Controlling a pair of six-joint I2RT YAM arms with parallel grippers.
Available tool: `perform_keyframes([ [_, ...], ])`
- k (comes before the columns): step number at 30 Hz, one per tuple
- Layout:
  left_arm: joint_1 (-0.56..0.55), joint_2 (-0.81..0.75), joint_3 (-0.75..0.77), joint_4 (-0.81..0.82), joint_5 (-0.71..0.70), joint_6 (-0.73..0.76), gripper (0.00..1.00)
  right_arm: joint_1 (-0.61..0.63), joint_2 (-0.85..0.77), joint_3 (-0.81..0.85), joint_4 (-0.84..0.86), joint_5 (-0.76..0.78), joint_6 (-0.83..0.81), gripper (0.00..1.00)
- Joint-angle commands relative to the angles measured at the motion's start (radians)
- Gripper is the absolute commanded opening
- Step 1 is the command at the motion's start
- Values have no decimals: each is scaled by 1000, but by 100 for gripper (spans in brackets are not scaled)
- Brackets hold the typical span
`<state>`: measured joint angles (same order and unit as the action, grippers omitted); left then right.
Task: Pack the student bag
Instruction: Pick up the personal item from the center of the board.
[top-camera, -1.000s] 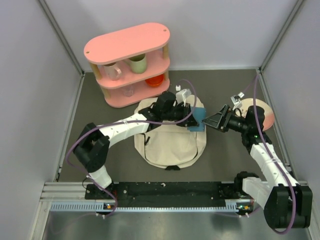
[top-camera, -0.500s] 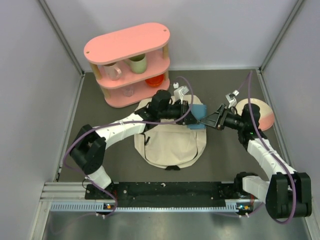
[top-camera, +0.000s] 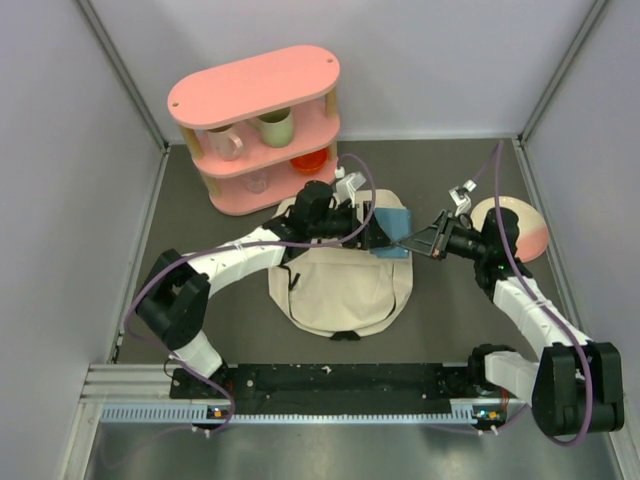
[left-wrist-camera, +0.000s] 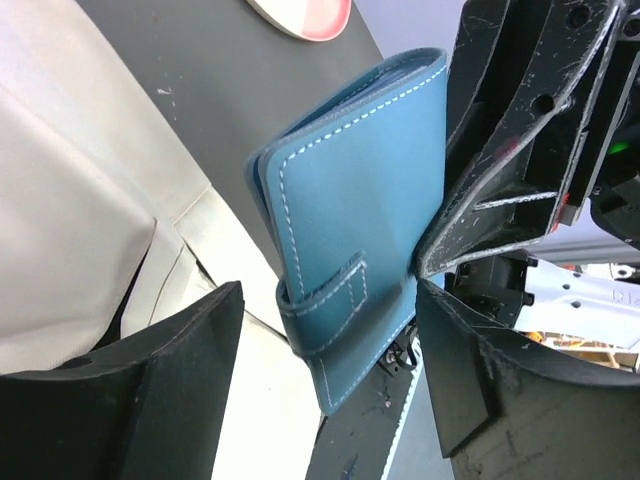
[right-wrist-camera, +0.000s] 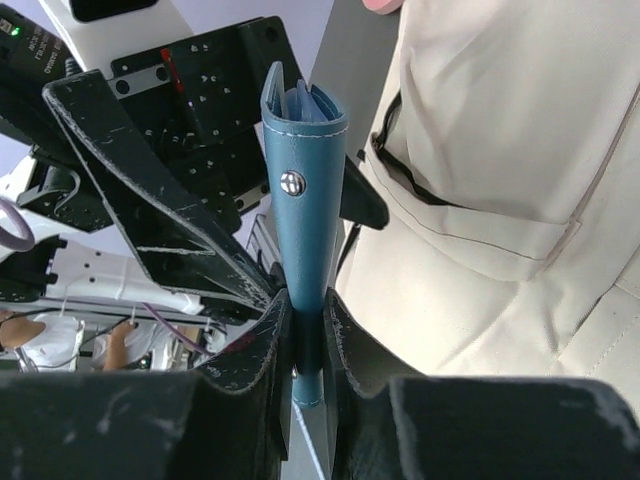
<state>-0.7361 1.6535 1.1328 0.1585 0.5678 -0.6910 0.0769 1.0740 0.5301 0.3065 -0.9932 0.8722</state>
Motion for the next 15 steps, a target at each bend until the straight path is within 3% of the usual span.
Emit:
perform_keyframes([
  [1,13,-115,-33,62,-35,12,78,11,-11,-13,29,-4,-24,4],
  [7,64,-139,-62,170,-17,-42,88,14,0,-12,86,-80,-10,3],
  [15,83,-52,-38,351,107,-154,89,64,18,-8,235,-188,69,4],
])
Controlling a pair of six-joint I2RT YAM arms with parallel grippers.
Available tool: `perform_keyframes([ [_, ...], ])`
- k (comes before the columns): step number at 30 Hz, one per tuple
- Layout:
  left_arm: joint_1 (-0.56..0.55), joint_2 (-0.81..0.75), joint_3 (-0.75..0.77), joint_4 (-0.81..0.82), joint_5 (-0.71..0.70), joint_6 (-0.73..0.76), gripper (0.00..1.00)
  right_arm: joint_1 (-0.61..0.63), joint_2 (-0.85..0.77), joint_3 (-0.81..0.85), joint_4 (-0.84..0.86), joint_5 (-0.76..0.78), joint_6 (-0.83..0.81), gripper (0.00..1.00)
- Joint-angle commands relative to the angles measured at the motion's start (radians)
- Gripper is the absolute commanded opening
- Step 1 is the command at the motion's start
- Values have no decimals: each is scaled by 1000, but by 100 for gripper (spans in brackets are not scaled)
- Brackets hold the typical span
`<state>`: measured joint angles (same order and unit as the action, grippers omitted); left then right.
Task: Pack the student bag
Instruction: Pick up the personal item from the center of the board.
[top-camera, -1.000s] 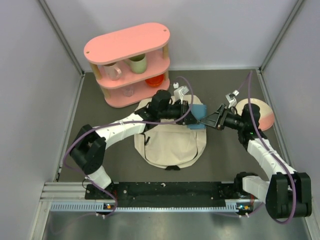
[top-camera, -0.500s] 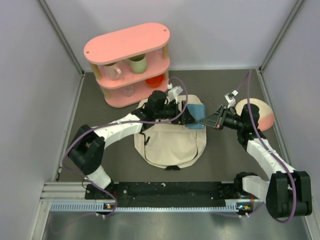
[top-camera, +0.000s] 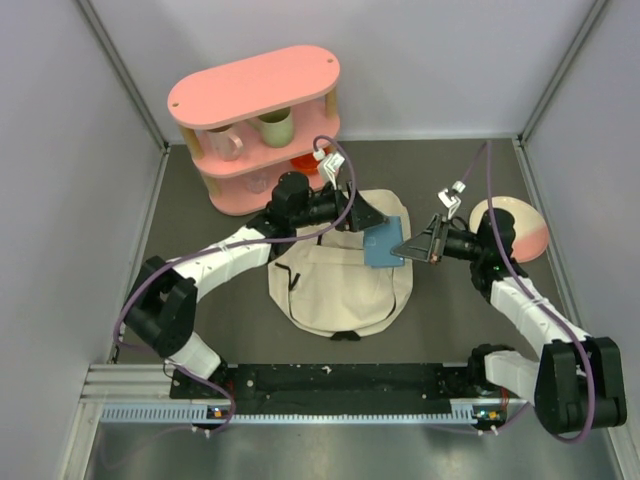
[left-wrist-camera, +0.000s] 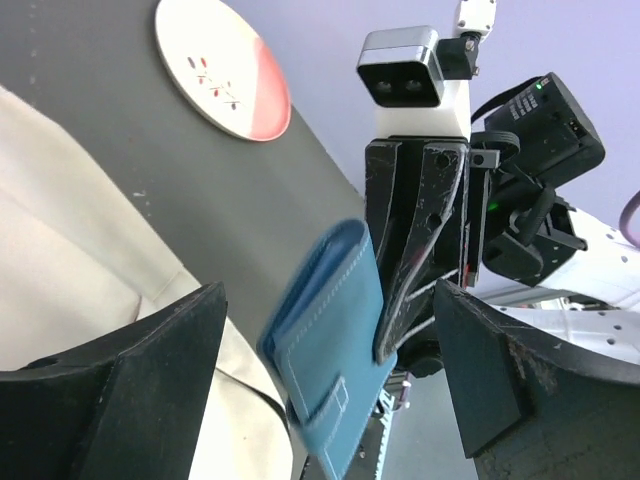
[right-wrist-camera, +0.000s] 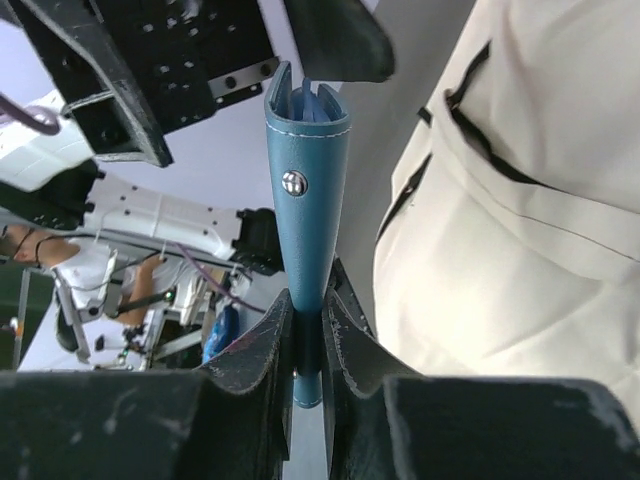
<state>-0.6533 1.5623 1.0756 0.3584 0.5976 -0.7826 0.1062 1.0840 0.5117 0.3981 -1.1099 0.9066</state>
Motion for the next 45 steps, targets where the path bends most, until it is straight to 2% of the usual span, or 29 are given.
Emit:
perform_keyframes([
  [1,-2,51,23,165,86,-64,88,36,10,8,156,-74,43,5],
  [4,-2,56,14,201,105,-73,84,44,25,10,171,-80,51,6],
  [7,-2,59,14,192,126,-63,76,44,37,4,215,-82,72,7],
  [8,-2,56,11,191,129,-60,63,44,40,2,232,-82,80,8],
  [11,0,44,-9,189,125,-52,41,44,66,1,246,-82,93,9],
  [12,0,38,-12,188,122,-50,25,44,74,1,264,-82,98,10],
  [14,1,30,-20,186,117,-47,13,46,82,-7,277,-74,112,10],
  [15,1,28,-20,182,116,-46,0,46,83,-9,281,-71,115,13],
  [16,3,25,-23,180,113,-47,0,46,86,-10,281,-62,117,20],
  [18,3,15,-35,178,90,-55,0,44,85,-19,278,-45,118,43],
  [19,6,10,-43,182,77,-63,0,46,76,-25,283,-38,121,49],
  [20,7,2,-49,183,50,-66,0,46,68,-36,277,-28,118,67],
  [21,9,-11,-60,183,38,-69,0,47,59,-39,265,-10,112,73],
  [24,15,-27,-74,198,11,-93,0,70,30,-39,174,25,51,83],
  [26,17,-27,-75,208,7,-116,0,90,21,-18,66,50,-18,85],
  [29,20,-27,-88,247,5,-159,0,127,24,-12,48,91,-37,86],
  [31,18,-21,-94,270,11,-173,0,145,33,-12,65,110,-28,85],
  [37,18,-22,-108,254,10,-159,0,156,47,-13,151,136,29,72],
  [40,18,-33,-124,249,1,-153,0,155,59,-7,182,130,47,51],
  [41,20,-38,-128,238,-4,-147,0,156,65,-9,192,122,55,33],
  [43,23,-39,-117,212,-4,-121,0,156,80,-12,252,93,95,19],
  [44,26,-42,-114,202,2,-112,0,155,85,-13,277,85,109,7],
  [45,27,-42,-103,174,4,-103,0,156,88,-18,295,76,121,1],
])
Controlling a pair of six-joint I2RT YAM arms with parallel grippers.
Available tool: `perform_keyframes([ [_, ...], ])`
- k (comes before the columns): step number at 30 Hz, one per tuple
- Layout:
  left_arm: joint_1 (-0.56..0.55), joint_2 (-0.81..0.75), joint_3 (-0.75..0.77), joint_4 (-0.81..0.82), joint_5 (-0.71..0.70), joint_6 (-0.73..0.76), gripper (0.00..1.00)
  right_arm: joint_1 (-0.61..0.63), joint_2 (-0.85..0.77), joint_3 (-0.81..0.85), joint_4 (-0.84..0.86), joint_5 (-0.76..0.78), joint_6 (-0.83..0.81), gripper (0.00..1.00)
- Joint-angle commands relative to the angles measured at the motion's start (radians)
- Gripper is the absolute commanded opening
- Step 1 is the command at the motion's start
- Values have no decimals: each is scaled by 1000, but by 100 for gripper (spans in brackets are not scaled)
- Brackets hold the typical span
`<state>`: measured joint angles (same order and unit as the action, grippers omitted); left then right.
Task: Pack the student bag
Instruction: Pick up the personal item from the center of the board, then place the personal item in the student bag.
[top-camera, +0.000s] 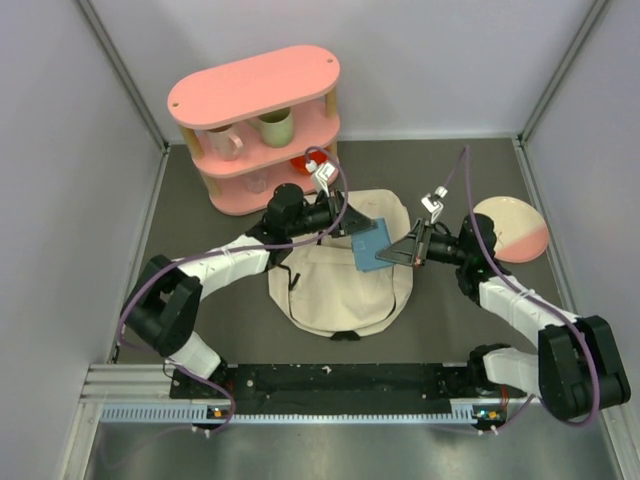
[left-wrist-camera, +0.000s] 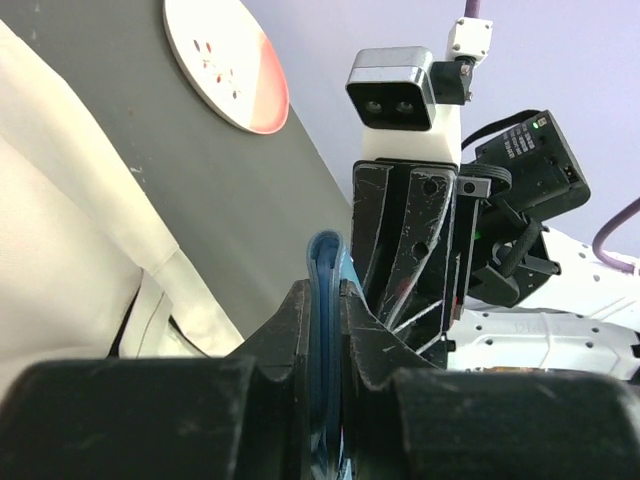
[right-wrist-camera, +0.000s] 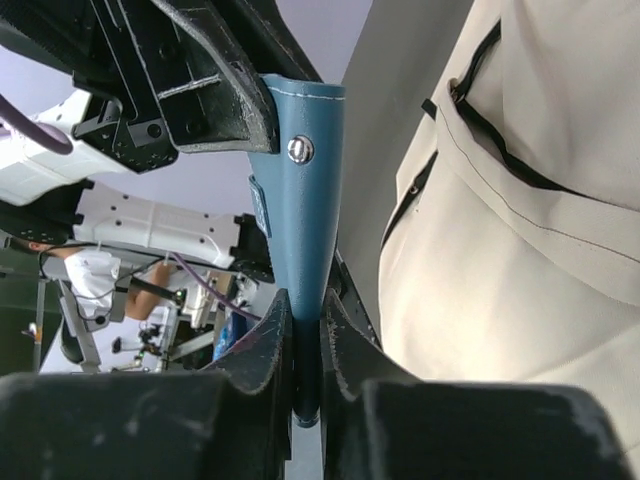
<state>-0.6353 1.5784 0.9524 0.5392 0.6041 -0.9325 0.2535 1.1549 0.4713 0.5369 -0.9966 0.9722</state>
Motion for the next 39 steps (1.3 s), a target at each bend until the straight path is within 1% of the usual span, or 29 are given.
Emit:
perform_keyframes([
  [1,11,-61,26,-27,-6,73,15,7,20,18,181,-39,74,0],
  [2,13,-70,31,-45,-13,90,25,9,19,17,182,-39,77,0],
  [3,14,-77,40,-100,-21,130,35,9,16,15,181,-31,79,0],
  [4,14,-86,46,-134,-33,158,61,9,16,15,141,-19,66,0],
  [5,16,-106,52,-187,-61,190,67,7,-1,18,88,1,45,0],
  [6,17,-118,69,-296,-128,264,71,9,-12,27,-14,79,10,0],
  [7,17,-132,75,-362,-183,302,75,7,-23,50,-111,126,-85,0],
  [8,17,-150,92,-421,-237,335,83,7,-52,56,-271,178,-117,0],
  [9,19,-153,103,-527,-362,390,86,9,-66,62,-346,304,-142,0],
  [10,17,-153,108,-541,-407,418,87,7,-81,75,-407,359,-185,0],
  [11,19,-144,123,-591,-438,449,87,9,-96,69,-452,398,-190,0],
  [12,19,-136,134,-625,-501,499,87,7,-127,64,-469,462,-188,0],
  [13,19,-126,146,-683,-526,515,87,7,-144,63,-494,493,-187,0],
  [15,20,-74,218,-766,-570,524,85,7,-182,58,-528,559,-178,0],
  [17,19,-13,300,-862,-540,523,84,9,-211,59,-558,616,-178,0],
  [20,17,54,361,-919,-480,505,82,9,-273,66,-609,679,-182,0],
  [26,5,92,384,-959,-454,446,78,9,-336,89,-683,711,-207,0],
  [29,-7,103,407,-1021,-484,416,78,7,-340,87,-689,710,-208,0],
  [30,-10,104,410,-1036,-516,394,78,7,-340,86,-687,710,-208,0],
  [33,-17,127,427,-1045,-555,361,79,9,-330,82,-678,705,-205,0],
  [39,-32,233,523,-1082,-567,334,79,9,-313,93,-670,687,-213,0],
])
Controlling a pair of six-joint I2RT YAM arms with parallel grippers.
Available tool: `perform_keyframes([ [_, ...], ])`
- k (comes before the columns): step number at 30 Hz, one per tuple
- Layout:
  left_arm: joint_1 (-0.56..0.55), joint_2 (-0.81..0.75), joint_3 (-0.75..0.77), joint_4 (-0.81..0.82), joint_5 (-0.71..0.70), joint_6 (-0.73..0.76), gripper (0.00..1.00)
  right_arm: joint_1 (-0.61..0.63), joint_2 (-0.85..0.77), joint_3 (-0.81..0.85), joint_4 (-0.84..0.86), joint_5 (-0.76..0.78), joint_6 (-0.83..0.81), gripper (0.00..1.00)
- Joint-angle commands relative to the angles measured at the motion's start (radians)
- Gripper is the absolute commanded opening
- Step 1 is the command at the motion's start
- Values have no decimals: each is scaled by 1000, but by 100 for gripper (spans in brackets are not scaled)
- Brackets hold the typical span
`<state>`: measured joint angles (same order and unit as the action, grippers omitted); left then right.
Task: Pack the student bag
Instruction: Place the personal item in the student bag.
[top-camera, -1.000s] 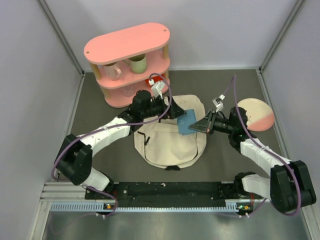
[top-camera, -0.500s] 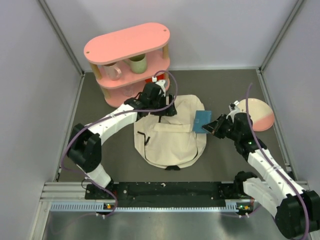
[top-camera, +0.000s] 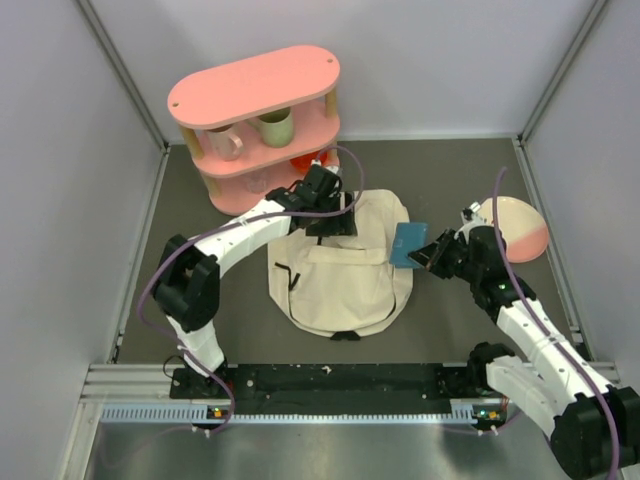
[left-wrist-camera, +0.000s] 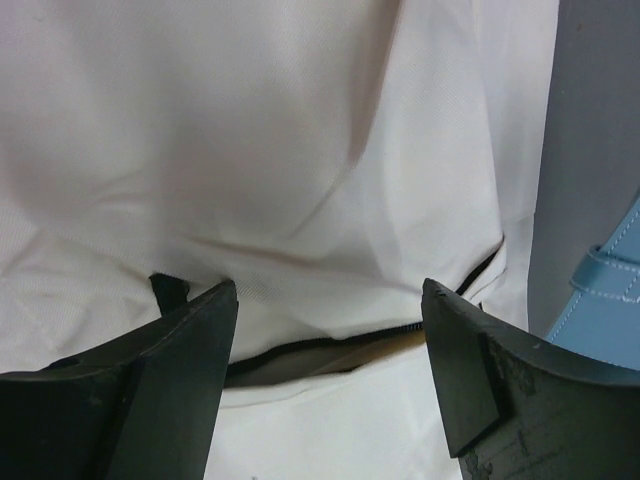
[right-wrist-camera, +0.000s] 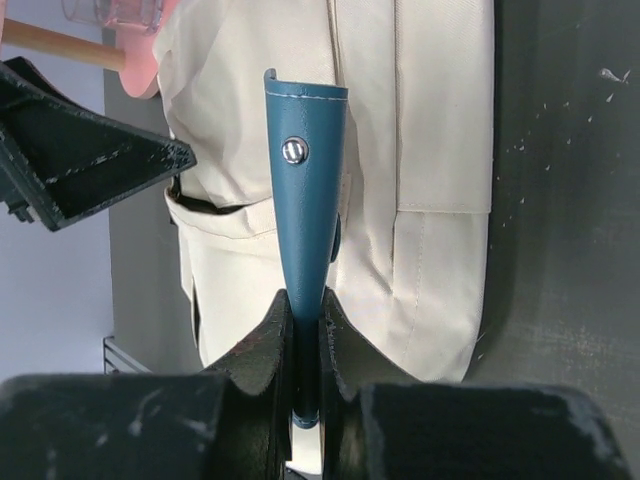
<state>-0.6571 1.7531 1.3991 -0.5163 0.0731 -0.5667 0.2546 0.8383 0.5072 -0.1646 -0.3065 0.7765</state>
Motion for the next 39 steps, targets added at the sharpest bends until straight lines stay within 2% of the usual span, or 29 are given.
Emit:
perform_keyframes([
  [1,-12,86,96,-49,-38,-32,79,6,4,57,34,-6,-17,0],
  [9,-13,103,58,-53,-26,7,64,8,7,51,59,-43,6,0],
  [12,-13,102,54,-50,-19,22,49,8,13,54,66,-49,6,0],
  [13,-12,103,55,-50,-13,25,40,6,16,54,69,-49,6,0],
  [16,-13,111,60,-48,-10,37,28,8,24,59,74,-59,9,0],
  [18,-13,115,63,-48,-10,44,12,6,28,62,80,-66,10,0],
  [20,-13,108,63,-48,-12,44,0,8,33,63,88,-85,10,0],
  [39,-13,-87,90,21,-33,56,0,12,88,76,186,-194,30,0],
])
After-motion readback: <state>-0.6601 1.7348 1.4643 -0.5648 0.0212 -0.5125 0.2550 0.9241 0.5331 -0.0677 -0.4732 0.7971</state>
